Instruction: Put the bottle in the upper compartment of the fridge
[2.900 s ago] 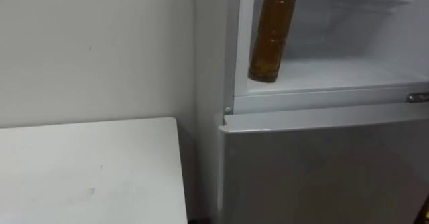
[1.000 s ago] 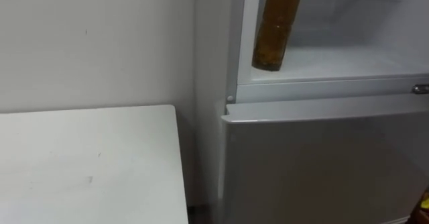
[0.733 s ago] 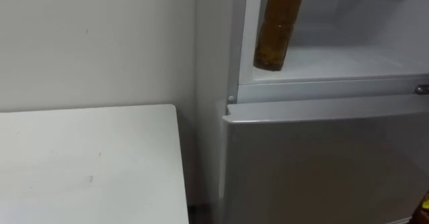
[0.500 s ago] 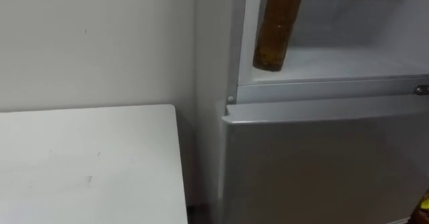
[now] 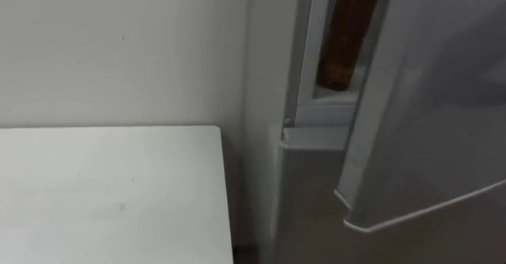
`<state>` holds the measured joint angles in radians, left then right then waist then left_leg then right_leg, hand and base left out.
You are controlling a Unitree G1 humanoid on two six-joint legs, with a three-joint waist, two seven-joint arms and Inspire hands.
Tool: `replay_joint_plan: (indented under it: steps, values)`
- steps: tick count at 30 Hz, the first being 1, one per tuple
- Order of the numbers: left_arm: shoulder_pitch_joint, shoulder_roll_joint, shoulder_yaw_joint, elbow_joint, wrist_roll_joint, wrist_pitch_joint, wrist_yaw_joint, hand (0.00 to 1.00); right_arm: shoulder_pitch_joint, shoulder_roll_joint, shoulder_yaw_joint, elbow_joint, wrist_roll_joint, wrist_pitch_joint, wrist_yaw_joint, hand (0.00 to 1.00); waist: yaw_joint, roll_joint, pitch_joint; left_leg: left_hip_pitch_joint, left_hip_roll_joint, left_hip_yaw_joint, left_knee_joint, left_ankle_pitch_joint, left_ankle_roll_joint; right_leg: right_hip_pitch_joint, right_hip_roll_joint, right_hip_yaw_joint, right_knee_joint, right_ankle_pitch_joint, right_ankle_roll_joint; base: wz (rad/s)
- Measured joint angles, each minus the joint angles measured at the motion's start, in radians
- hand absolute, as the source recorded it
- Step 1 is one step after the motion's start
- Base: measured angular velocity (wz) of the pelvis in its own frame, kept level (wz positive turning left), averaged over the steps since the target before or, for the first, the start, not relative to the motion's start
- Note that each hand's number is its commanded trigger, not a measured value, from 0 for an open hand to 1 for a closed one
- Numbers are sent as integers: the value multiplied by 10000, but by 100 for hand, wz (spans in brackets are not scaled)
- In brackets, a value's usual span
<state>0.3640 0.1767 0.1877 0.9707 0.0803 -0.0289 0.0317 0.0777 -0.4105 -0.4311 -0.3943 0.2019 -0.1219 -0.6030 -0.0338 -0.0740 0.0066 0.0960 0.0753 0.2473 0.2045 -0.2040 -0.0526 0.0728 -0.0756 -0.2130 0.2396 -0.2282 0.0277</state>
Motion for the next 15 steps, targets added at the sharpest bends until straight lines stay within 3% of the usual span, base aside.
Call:
replay_joint_plan:
  steps: [4, 15]
  values:
    - [-10, -1, 0, -1, 2, 0, 0, 0, 0, 0, 164, 26, 79, -13, 229, 0, 82, -6, 38, 46, 1, -50, 2, 0, 0, 128, 3, -89, -80, 0, 0, 6]
    - [3, 0, 2, -2, 1, -2, -1, 0, 1, 0, 172, 44, 233, -103, 535, 0, 122, -132, 16, 46, 4, -80, 1, 0, -1, 262, 24, -162, -186, 18, 0, 0]
